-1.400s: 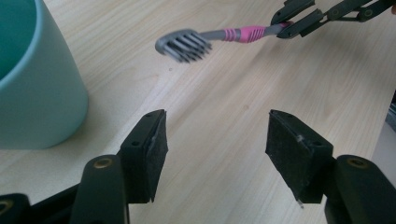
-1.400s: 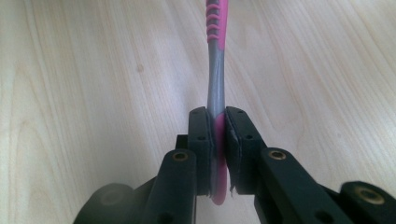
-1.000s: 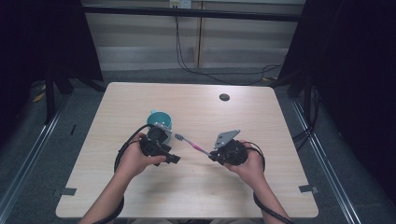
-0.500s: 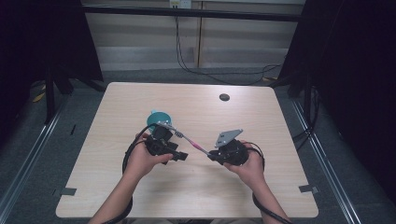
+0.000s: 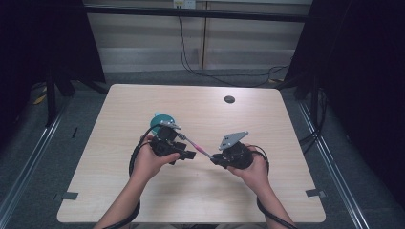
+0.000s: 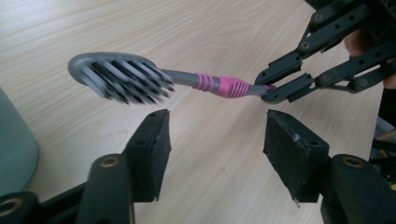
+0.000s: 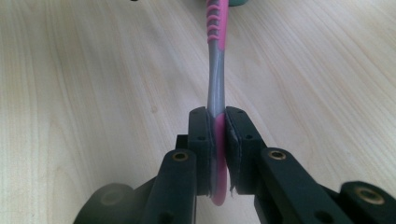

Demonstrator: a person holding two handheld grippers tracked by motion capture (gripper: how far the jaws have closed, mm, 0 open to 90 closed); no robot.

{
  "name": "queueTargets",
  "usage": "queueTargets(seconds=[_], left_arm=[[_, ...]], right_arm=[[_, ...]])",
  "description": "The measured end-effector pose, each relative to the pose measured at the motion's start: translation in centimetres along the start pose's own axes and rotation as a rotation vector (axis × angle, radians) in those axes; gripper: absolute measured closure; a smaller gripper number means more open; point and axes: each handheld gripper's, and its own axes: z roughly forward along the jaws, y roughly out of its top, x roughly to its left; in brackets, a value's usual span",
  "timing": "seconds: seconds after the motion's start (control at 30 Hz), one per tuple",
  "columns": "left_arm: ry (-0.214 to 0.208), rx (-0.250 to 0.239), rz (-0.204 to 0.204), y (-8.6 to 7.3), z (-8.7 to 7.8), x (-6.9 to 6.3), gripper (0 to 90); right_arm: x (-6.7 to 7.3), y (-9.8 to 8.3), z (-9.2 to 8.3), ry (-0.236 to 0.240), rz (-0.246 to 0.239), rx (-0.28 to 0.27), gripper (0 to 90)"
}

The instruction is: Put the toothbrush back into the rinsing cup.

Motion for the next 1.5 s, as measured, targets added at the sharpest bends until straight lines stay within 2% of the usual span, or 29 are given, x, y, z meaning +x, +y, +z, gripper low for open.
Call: queueTargets(seconds=[0.07,0.23,0.47,0.77,0.87,1.13,1.5], left_arm=[[-0.010,-0.005,-0.007,0.02,0.03,0.06,43.4],[-0.003,-0.036,-0.027,0.02,0.27,0.10,44.5],[-0.015,-0.070,-0.029,0.35,0.12,0.01,49.1],[-0.001,-0.090,-0.033,0.57,0.04,0.06,54.6],[-0.010,-0.104,-0.060,0.61,0.07,0.15,56.3],[-0.021,-0.117,-0.071,0.75,0.08,0.19,60.8],[-0.037,-0.143,-0.081,0.99,0.11,-0.09,66.8]], right_arm=[[0.05,0.01,0.01,-0.006,0.004,0.000,81.5],[0.15,0.02,0.17,0.006,0.012,-0.007,81.5],[0.41,0.29,0.19,0.007,0.015,-0.011,81.5],[0.49,0.41,0.23,0.026,0.032,-0.026,81.5],[0.59,0.46,0.37,0.034,0.036,-0.028,81.5],[0.79,0.57,0.55,0.039,0.033,-0.028,81.5],[0.81,0.58,0.99,0.051,0.068,-0.042,81.4]])
